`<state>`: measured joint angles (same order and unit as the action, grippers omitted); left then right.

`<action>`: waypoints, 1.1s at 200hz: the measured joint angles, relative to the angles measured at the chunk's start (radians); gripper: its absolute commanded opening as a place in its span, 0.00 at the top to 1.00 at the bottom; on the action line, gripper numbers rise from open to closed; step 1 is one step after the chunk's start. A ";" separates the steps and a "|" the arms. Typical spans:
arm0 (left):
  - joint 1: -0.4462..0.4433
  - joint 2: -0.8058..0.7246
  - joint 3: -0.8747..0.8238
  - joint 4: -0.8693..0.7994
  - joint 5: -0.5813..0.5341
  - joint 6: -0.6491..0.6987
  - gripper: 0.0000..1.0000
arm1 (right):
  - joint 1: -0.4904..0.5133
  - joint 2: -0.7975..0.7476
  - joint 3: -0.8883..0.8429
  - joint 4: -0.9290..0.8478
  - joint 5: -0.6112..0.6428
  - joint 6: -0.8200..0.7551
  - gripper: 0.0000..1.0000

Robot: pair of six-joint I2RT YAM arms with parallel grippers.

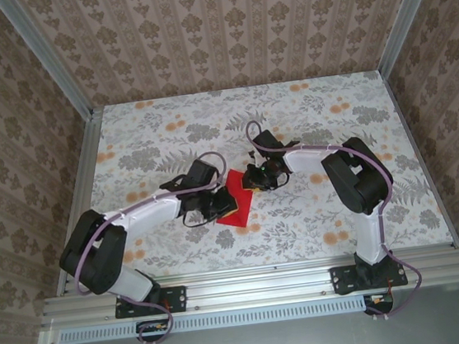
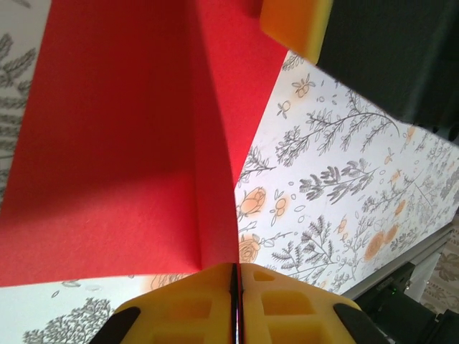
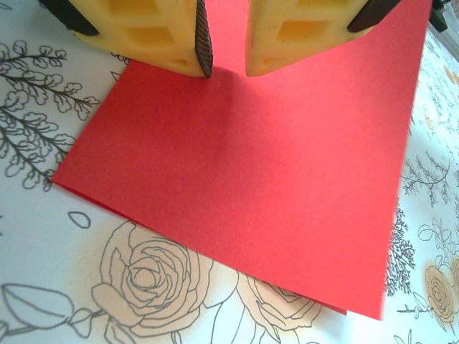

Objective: Fold a paper plane with a square sheet of paper (pick it up from the middle)
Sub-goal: Fold the triangle a second time at the center of the table.

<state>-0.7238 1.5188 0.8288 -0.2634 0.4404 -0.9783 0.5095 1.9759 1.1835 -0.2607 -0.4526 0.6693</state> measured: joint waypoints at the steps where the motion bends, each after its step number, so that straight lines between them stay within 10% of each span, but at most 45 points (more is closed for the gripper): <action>1: 0.000 0.002 0.002 0.000 0.000 0.000 0.88 | 0.000 0.000 0.000 0.000 0.000 0.000 0.76; 141: 0.006 0.156 0.097 0.039 0.009 -0.013 0.57 | 0.000 0.000 0.000 0.000 -0.002 0.000 0.75; 220: 0.017 0.170 0.097 0.085 0.012 -0.016 0.66 | -0.008 0.000 0.001 0.003 -0.021 -0.004 0.71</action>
<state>-0.7067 1.6886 0.9253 -0.1783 0.4522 -0.9939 0.5018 1.9759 1.1847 -0.2577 -0.4736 0.6651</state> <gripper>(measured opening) 0.383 0.288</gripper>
